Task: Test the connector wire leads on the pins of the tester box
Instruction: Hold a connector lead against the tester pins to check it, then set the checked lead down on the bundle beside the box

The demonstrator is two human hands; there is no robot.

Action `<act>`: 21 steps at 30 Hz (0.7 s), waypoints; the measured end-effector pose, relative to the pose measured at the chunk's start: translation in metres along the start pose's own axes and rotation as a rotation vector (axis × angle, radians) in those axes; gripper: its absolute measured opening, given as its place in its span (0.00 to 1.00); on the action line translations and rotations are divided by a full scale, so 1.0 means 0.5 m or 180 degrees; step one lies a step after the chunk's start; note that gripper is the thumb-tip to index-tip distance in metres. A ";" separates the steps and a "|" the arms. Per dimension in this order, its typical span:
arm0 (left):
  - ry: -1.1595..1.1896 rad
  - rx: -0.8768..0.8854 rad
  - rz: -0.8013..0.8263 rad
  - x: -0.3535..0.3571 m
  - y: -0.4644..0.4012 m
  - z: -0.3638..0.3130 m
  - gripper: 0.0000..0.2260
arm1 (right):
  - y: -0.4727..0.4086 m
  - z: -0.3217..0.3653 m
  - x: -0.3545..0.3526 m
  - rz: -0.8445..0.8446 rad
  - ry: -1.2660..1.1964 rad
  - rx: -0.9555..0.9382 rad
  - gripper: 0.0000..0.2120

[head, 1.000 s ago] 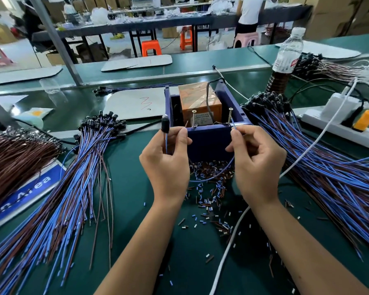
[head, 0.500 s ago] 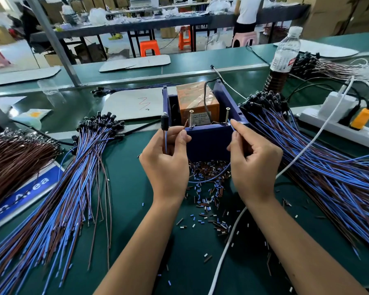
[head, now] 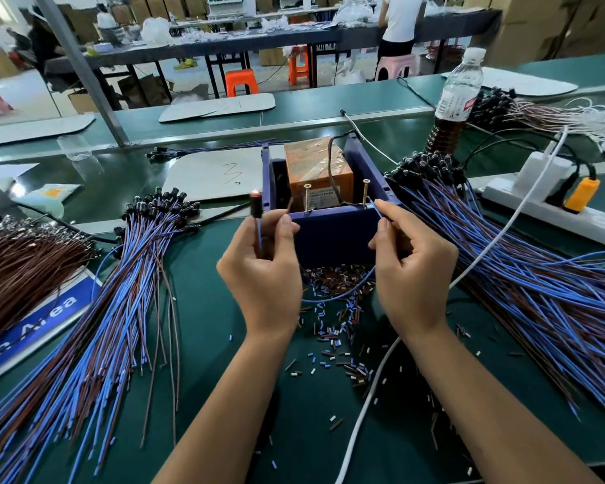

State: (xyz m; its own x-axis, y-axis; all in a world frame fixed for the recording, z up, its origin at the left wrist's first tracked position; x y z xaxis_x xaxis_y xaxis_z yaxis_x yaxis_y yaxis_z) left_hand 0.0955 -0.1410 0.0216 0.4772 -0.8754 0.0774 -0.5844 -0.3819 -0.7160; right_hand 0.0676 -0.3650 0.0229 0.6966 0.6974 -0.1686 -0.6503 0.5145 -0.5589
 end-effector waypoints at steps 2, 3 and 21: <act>-0.0001 0.0077 -0.0188 -0.014 -0.004 -0.006 0.05 | -0.001 -0.009 -0.004 -0.0009 -0.0063 0.0106 0.12; 0.0007 0.0088 -0.0227 -0.017 -0.005 -0.010 0.04 | -0.001 -0.012 -0.005 -0.0009 -0.0108 0.0152 0.12; 0.1150 -0.3433 0.3468 0.653 0.379 -0.176 0.10 | -0.113 -0.142 -0.511 -0.1541 0.0937 0.1360 0.13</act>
State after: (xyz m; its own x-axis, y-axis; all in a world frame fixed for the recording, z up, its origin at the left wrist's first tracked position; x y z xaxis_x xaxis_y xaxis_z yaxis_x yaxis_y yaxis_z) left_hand 0.0828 -0.5253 -0.0276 -0.5522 -0.8214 0.1430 -0.7786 0.5693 0.2639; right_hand -0.0520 -0.6076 0.0399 0.9512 0.2081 -0.2278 -0.2669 0.9254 -0.2691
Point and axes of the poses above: each hand's wrist, its own y-axis away from the middle knuckle, its own x-axis out of the palm, z = x × y, the point moved 9 cm from there along -y, towards the middle knuckle, and after that the axes turned 12 degrees about x, right-handed, at the moved point
